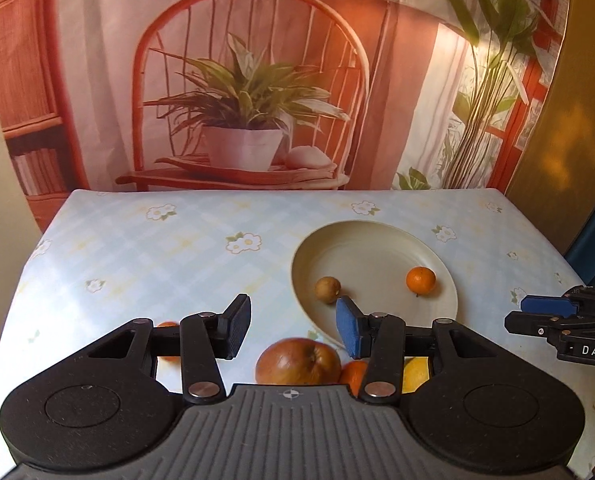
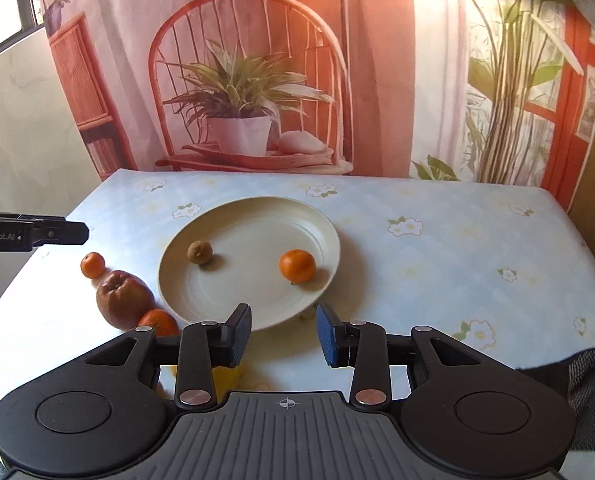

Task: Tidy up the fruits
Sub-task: 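Lower kiwi and tangerine onto the cream plate and open both grippers, then grasp the green lime with the left gripper while the right gripper approaches a yellow-green citrus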

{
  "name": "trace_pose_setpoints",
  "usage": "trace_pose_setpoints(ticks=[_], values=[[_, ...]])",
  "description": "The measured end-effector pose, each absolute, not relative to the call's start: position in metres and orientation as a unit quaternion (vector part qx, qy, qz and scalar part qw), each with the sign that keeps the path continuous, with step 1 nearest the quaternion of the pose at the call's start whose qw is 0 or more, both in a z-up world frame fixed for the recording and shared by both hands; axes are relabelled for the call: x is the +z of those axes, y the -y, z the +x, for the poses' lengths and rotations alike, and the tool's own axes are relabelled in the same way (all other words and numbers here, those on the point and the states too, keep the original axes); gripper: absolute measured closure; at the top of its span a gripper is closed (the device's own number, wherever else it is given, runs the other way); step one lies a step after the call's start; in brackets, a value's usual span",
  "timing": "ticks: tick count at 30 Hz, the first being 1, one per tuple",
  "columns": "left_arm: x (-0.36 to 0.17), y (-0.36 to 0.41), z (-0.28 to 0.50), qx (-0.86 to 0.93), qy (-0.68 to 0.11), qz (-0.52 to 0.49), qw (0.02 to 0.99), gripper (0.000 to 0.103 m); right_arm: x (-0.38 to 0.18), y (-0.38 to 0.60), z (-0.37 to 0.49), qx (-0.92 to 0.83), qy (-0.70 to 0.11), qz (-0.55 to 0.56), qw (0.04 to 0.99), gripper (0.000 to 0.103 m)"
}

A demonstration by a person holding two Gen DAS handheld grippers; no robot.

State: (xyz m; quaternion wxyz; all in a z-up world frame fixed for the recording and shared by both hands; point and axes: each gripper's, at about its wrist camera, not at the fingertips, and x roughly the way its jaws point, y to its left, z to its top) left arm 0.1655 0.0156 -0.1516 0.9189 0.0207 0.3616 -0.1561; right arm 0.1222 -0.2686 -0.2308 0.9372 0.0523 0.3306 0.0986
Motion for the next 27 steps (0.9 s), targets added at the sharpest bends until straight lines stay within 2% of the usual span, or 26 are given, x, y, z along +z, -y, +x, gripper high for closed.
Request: trace_pose_setpoints(ticks=[6, 14, 27], values=[[-0.146, -0.044, 0.129, -0.136, -0.346, 0.012, 0.928, 0.053, -0.238, 0.256, 0.09, 0.1, -0.328, 0.058, 0.938, 0.069], [-0.16, -0.043, 0.097, -0.153, -0.349, 0.001, 0.925, 0.053, -0.249, 0.243, 0.061, 0.105, -0.337, 0.05, 0.934, 0.069], [-0.174, -0.056, 0.083, -0.156, -0.367, -0.01, 0.917, 0.053, -0.253, 0.246, 0.053, 0.102, -0.344, 0.06, 0.931, 0.069]])
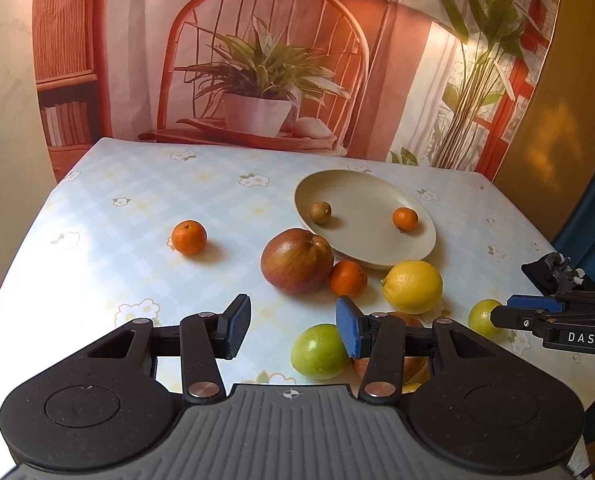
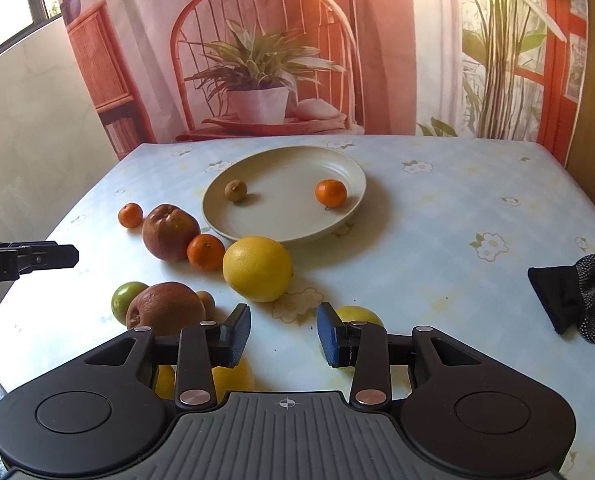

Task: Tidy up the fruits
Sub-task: 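Grasp the green lime with the left gripper while the right gripper approaches a yellow-green citrus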

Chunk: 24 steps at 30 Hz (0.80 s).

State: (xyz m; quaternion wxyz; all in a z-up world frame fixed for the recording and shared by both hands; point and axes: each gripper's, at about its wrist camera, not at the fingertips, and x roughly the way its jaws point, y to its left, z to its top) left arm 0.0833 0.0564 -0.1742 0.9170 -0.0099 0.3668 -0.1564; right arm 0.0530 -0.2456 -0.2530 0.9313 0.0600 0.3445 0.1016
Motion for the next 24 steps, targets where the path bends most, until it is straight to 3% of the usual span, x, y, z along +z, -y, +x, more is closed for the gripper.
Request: trace_pose_setpoints(ticks=[24], values=[[-0.24, -0.06, 0.127, -0.151, -0.475, -0.198, 0.844, 0.052, -0.262, 0.266, 0.067, 0.079, -0.352, 0.069, 0.93, 0.068]])
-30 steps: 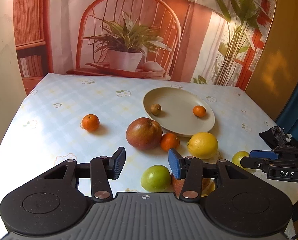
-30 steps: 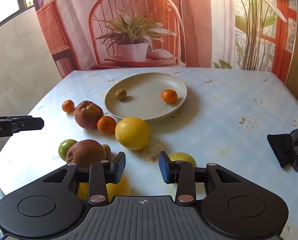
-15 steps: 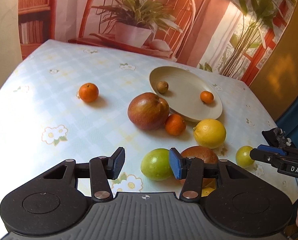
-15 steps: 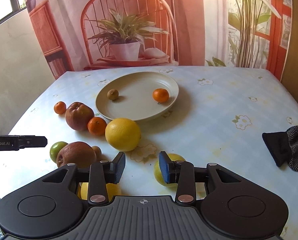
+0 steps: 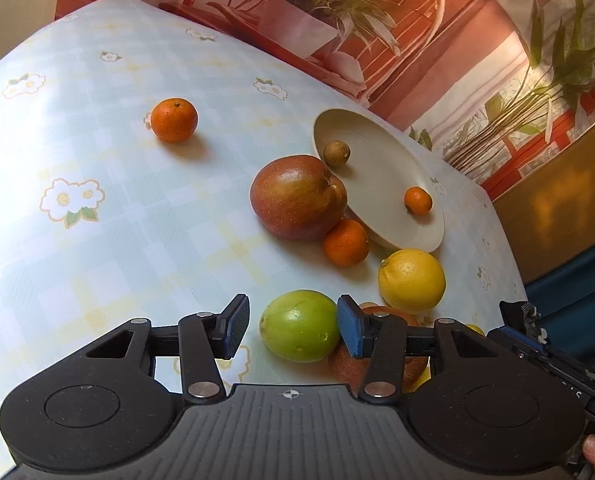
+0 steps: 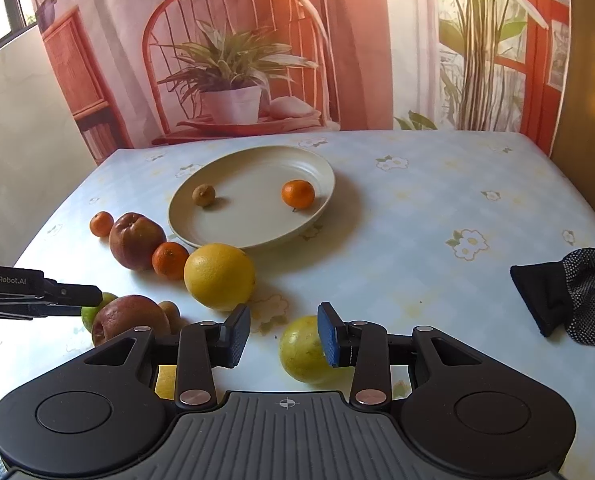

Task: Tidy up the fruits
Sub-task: 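Grasp the green lime with the left gripper while the right gripper approaches a yellow-green citrus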

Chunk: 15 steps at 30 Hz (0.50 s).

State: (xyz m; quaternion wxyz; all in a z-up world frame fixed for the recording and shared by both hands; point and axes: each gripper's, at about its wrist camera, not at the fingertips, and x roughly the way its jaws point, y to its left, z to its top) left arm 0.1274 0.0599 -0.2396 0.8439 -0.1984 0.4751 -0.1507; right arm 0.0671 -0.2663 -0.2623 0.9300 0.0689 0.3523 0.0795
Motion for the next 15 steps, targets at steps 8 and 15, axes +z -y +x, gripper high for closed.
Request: trace_pose_setpoints(ticks=[8, 15], values=[[-0.253, -0.056, 0.134, -0.153, -0.49, -0.223, 0.829, 0.051, -0.264, 0.269, 0.068, 0.074, -0.353, 0.071, 0.93, 0.068], [-0.245, -0.051, 0.128, -0.136, -0.473, -0.161, 0.856, 0.052, -0.265, 0.274, 0.067, 0.067, -0.355, 0.073, 0.93, 0.068]])
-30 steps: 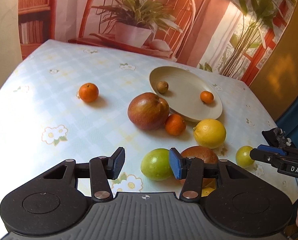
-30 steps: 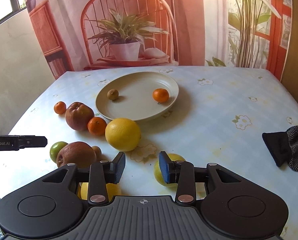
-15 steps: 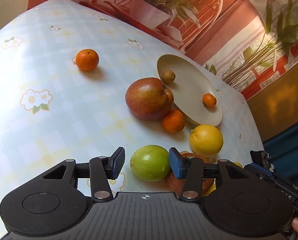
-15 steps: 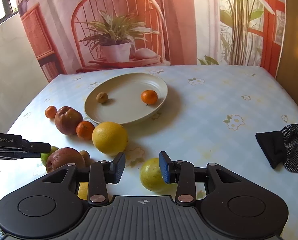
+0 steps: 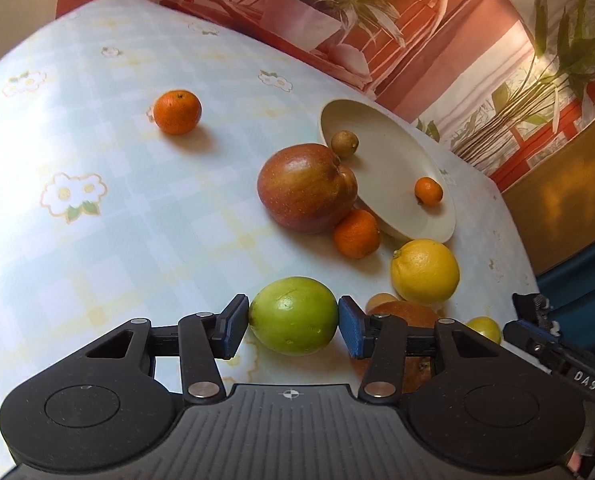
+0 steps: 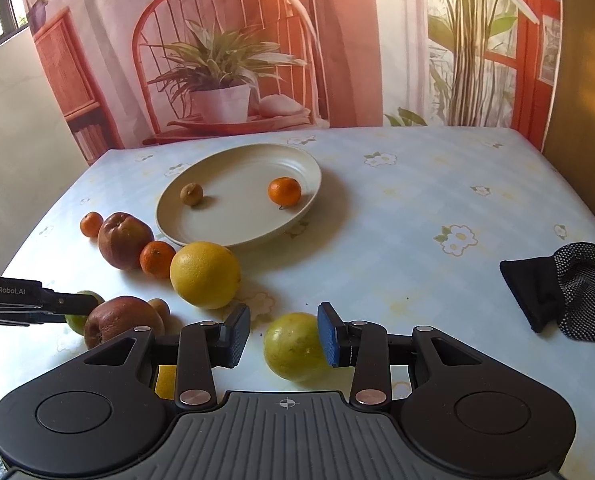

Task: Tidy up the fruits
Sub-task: 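Grasp the green lime with the left gripper while the right gripper approaches a yellow-green citrus, then grasp the yellow-green citrus with the right gripper while the left gripper lifts the lime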

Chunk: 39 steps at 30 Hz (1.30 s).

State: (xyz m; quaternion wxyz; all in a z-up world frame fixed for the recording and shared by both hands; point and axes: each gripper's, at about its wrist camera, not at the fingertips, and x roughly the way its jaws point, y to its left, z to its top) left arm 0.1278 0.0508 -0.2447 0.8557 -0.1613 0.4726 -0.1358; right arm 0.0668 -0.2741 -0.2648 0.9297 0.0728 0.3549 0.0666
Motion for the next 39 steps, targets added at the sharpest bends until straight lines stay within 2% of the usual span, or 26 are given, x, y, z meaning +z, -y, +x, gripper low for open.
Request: trace_pose_setpoints(ticks=[4, 7, 10, 39], values=[[-0.238, -0.061, 0.124, -0.116, -0.46, -0.141, 0.869, 0.052, -0.267, 0.278, 0.064, 0.059, -0.356, 0.07, 0.93, 0.067], [-0.237, -0.068, 0.122, -0.096, -0.455, -0.125, 0.876, 0.052, -0.27, 0.279, 0.061, 0.056, -0.358, 0.065, 0.93, 0.062], [-0.239, -0.073, 0.12, -0.092, -0.451, -0.13, 0.878, 0.052, -0.276, 0.28, 0.061, 0.053, -0.365, 0.063, 0.927, 0.061], [-0.241, -0.068, 0.114, -0.106, -0.444, -0.099, 0.884, 0.052, -0.295, 0.275, 0.085, 0.074, -0.39, 0.068, 0.915, 0.058]])
